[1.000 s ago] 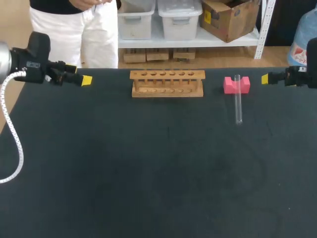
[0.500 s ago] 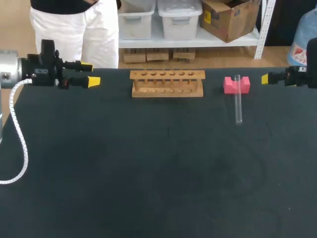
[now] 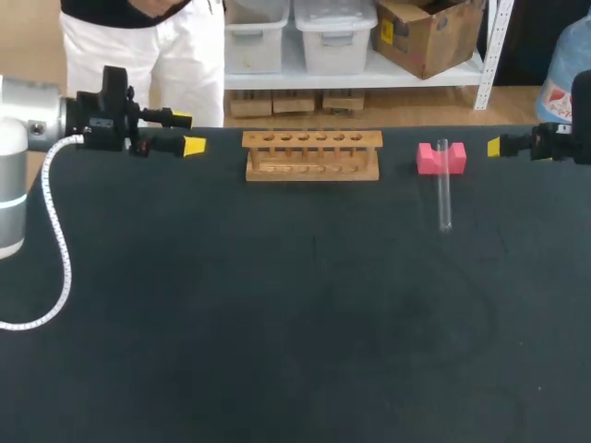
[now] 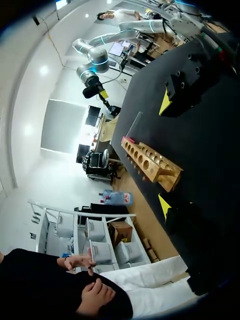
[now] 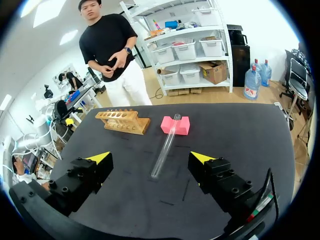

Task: Grasp the test tube, adjust it, and insert it.

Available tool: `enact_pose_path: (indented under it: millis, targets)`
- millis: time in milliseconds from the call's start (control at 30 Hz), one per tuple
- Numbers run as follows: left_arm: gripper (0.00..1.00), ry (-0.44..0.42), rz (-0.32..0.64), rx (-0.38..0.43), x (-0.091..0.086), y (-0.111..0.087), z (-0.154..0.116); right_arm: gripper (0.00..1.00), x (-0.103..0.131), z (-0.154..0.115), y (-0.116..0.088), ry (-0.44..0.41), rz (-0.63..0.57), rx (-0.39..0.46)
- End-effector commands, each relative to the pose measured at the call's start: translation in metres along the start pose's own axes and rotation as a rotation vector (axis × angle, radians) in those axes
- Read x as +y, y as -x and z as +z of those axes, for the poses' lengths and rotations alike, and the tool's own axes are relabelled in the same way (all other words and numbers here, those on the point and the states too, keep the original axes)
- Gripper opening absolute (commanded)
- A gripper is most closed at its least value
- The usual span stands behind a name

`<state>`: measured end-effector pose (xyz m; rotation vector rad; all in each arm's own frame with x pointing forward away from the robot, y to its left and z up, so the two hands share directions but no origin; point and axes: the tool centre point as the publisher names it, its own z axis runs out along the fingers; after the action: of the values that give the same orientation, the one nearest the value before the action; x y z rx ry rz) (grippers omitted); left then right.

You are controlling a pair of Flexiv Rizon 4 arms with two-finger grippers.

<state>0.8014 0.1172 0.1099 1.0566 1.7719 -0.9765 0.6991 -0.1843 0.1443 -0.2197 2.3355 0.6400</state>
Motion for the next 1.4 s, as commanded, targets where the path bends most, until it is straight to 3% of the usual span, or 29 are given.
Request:
enact_pose_path:
  millis: [33,1133,1400]
  targets:
    - [1.0,0.01,0.009,-0.004,0.004,-0.001,0.006,1.0,0.002,-0.001,0.0,-0.011,0.0,0.001]
    - [1.0,0.015,0.02,-0.01,0.003,-0.001,0.007,1.0,0.002,-0.001,0.0,-0.011,0.0,0.001]
    - [1.0,0.015,0.02,-0.01,0.003,-0.001,0.007,1.0,0.005,0.009,0.002,-0.198,0.009,0.074]
